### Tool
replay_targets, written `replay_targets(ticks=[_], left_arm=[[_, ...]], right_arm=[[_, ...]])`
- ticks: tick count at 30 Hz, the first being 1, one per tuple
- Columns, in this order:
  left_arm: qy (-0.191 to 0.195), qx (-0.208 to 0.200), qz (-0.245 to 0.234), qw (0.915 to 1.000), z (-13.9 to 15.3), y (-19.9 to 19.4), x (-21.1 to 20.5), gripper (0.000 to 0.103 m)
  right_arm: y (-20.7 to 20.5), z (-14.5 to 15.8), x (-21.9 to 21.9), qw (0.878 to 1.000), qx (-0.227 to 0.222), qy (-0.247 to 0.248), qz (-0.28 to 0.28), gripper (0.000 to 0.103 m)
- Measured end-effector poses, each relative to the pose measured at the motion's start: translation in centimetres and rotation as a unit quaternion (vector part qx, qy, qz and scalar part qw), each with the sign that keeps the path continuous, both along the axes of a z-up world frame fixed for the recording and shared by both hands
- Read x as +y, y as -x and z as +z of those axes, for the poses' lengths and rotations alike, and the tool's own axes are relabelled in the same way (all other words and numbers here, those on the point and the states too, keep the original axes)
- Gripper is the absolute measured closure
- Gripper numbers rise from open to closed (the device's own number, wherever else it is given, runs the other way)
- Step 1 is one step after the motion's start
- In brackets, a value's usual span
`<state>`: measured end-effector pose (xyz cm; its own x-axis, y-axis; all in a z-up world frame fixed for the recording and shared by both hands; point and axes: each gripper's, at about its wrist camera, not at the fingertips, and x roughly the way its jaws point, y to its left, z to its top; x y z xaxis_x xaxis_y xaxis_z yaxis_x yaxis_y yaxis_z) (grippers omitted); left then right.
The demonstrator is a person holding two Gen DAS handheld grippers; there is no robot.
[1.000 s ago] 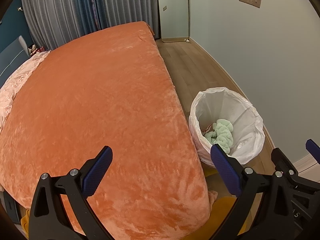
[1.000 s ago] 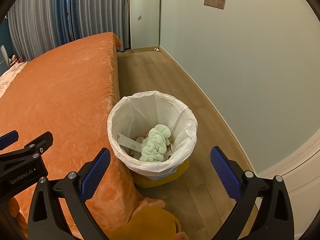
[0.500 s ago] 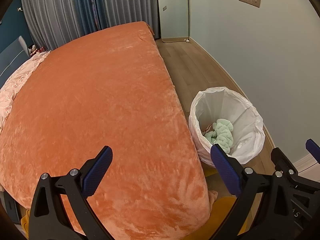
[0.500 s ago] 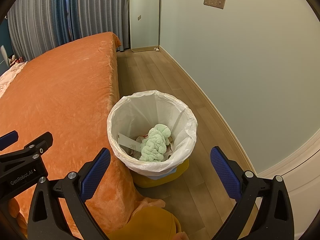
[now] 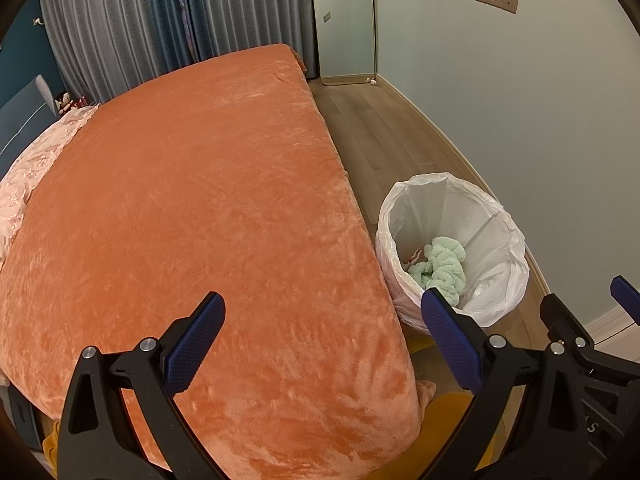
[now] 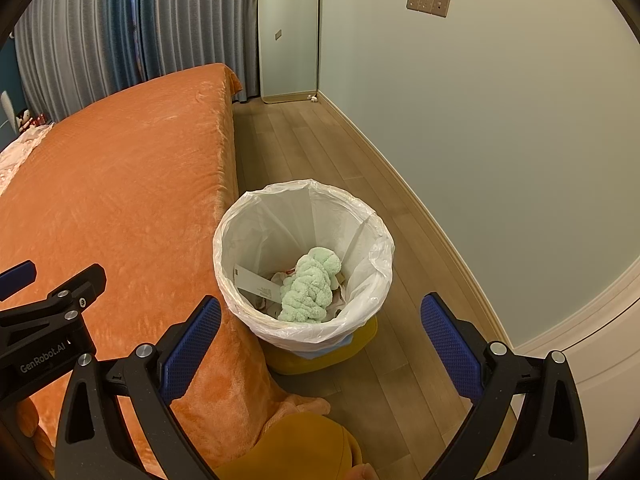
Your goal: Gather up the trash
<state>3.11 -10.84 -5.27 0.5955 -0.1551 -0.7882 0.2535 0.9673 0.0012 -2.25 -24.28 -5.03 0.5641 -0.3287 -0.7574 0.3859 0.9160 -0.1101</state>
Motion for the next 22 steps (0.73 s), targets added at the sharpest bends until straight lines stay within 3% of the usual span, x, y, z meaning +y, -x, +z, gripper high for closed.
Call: replay_targets(ticks=[22], left_arm=[[0.004, 0.003, -0.022, 0.9997, -0.24, 0.06, -0.13, 0.009]], right_arm=[[0.48, -0.16, -0.41, 1.0, 0.002, -0.004, -0.009, 0.007]])
